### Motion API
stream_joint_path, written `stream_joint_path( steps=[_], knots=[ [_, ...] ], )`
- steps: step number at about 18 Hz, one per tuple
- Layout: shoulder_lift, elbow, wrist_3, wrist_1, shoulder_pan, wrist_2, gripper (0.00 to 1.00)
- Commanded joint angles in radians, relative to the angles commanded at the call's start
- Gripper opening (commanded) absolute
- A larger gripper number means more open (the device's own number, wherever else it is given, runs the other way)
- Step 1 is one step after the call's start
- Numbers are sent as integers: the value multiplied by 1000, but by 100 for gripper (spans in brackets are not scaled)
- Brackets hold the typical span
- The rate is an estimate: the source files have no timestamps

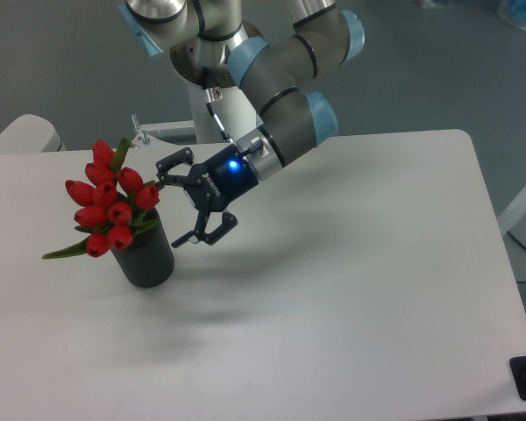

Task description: Insert the flowers into the vase

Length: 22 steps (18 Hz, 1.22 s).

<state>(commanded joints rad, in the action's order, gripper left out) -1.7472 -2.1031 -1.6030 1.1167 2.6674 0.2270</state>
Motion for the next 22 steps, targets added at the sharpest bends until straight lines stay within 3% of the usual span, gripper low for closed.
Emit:
stream_joint_path(
  steps=[5, 12, 17, 22],
  knots=[
    [-41, 58, -5, -3, 74, 0, 100],
    [-182, 264, 8, -2, 121, 44, 100],
    [-225, 422, 21, 5, 126, 424, 100],
    [-284, 573, 58, 6, 121, 705, 100]
  ],
)
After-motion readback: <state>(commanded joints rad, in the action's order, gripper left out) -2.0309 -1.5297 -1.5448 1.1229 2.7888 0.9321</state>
